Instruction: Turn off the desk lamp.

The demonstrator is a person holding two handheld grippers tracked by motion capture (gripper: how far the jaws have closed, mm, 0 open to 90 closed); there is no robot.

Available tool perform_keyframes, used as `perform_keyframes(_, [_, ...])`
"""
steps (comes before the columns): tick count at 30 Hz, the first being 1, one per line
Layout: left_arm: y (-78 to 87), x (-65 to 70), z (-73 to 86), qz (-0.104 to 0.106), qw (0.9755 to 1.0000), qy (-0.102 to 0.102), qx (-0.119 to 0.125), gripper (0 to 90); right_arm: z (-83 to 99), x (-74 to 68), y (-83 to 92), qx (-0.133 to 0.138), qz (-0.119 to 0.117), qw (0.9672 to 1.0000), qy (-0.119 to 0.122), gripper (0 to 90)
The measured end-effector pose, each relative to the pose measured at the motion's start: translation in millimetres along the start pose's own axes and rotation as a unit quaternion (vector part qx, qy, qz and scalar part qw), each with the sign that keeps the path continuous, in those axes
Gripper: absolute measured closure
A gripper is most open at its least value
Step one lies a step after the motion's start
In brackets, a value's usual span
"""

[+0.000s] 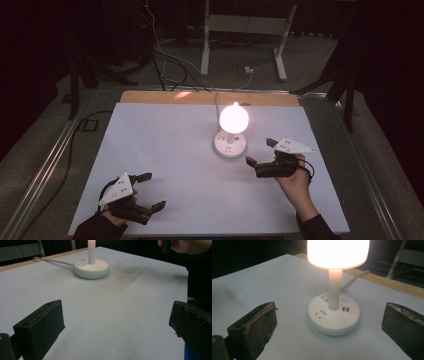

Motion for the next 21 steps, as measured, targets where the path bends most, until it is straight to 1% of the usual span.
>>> perform_keyframes(2, [-0.3,0.1,0.2,0.0,1.0,0.002,0.0,0.5,-1.1,0.2,-6.4,-0.004,-0.012,0.9999,0.003,0.0])
perform_keyframes(3, [-0.3,0.2,0.3,0.0,1.0,0.002,-0.001,0.5,-1.1,0.2,-6.4,-0.004,-0.012,0.9999,0.003,0.0])
perform_keyframes(4, [-0.2,0.4,0.4,0.0,1.0,0.001,-0.001,0.5,-1.7,0.6,-11.1,-0.007,-0.019,0.9998,0.003,0.0])
perform_keyframes(5, [-0.2,0.4,0.2,0.0,1.0,0.0,-0.001,0.5,-1.7,0.6,-11.1,-0.007,-0.019,0.9998,0.003,0.0])
perform_keyframes(6, [-0.1,0.3,-0.1,0.001,1.0,0.0,0.0,0.5,-2.5,1.2,-15.4,-0.011,-0.026,0.9996,0.001,0.0])
perform_keyframes(10, [-0.2,0.1,0.3,0.0,1.0,0.001,-0.001,0.4,-4.2,3.0,-20.5,-0.012,-0.025,0.9996,0.001,0.0])
perform_keyframes(15, [-0.2,0.1,0.4,0.0,1.0,0.001,-0.001,0.5,-3.6,8.8,-32.2,-0.026,-0.018,0.9995,0.004,0.0])
perform_keyframes(17, [-0.1,0.0,0.0,0.001,1.0,0.001,0.0,0.4,-2.9,9.5,-34.2,-0.03,-0.022,0.9993,0.004,0.0])
perform_keyframes(19, [0.0,-0.1,0.1,0.0,1.0,0.002,0.0,0.5,-1.5,12.0,-38.1,-0.038,-0.016,0.9991,0.009,0.0])
perform_keyframes(20, [0.0,-0.2,0.3,0.001,1.0,0.003,-0.001,0.5,-0.7,12.9,-40.1,-0.042,-0.021,0.9989,0.006,0.0])
perform_keyframes(21, [0.0,-0.1,0.3,0.0,1.0,0.003,-0.001,0.5,0.3,15.6,-44.1,-0.041,-0.018,0.999,0.003,0.0])
Point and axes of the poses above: each handheld gripper's, and its own axes: y roughly backward along the jaws, z roughly out of its underside, x roughly to its right, the point moved 5 cm from there along -y, roughly forward along the jaws, and after that the axes turned 5 degrees about y, right-handed, at the moved point
